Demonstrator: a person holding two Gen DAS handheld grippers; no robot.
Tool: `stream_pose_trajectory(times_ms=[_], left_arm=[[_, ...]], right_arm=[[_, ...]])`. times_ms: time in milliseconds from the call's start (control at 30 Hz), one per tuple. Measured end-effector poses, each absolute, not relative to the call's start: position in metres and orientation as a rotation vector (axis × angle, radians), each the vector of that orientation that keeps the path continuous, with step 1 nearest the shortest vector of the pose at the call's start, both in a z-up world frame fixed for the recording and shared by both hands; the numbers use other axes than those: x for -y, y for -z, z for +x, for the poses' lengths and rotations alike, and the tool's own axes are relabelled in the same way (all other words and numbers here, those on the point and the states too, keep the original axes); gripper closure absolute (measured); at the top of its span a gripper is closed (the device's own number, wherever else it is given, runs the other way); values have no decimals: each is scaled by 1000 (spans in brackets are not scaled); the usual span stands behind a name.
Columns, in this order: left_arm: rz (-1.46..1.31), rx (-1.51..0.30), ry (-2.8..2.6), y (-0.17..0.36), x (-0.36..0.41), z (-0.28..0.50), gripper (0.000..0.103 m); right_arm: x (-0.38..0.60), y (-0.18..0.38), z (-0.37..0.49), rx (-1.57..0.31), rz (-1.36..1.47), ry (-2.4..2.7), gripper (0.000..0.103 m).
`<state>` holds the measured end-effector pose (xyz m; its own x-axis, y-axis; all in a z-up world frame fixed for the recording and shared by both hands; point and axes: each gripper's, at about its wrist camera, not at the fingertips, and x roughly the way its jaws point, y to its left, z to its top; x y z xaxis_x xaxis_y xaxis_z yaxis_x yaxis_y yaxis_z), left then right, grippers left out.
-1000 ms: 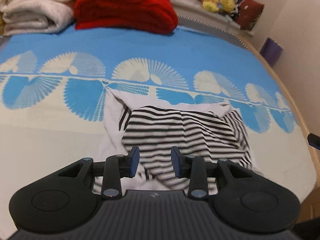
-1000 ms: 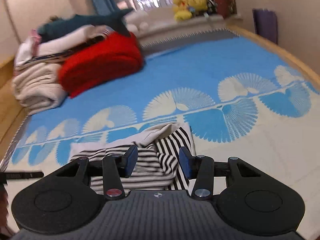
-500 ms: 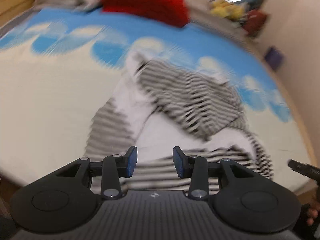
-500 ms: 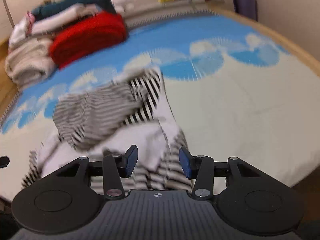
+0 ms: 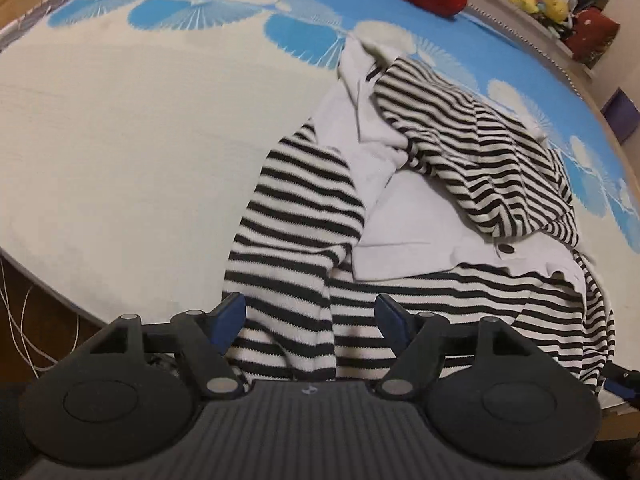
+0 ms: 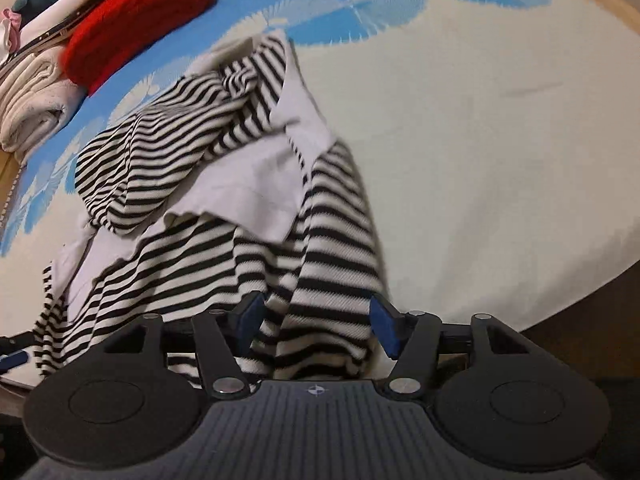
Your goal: Fold small clothes
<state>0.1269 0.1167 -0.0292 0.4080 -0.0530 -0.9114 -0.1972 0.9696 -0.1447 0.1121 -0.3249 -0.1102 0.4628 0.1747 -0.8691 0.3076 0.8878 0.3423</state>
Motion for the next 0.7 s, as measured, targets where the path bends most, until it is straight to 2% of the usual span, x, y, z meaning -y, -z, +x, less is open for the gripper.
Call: stream_pose_trajectory(times_ms=[233, 333, 500, 600, 667, 700], left_arm=[[-215, -1272, -147, 53, -116, 128, 26], [-230, -1293, -160, 59, -120, 128, 26], [-211, -1314, -184, 65, -119, 127, 28], [-195, -1319, -177, 66, -113, 127, 38], [-181, -1318, -163, 67, -109, 126, 58], [-175, -1317, -148, 66, -107, 125, 62]], right_arm=[[316, 132, 121, -1183, 470, 77, 32], [310, 140, 123, -1219, 416, 76, 25], [309, 140, 120, -1239, 402, 61, 25], [308, 141, 118, -1259, 380, 53, 26], [305, 140, 116, -1261, 353, 32, 29], [304, 140, 116, -1262, 344, 24, 31]])
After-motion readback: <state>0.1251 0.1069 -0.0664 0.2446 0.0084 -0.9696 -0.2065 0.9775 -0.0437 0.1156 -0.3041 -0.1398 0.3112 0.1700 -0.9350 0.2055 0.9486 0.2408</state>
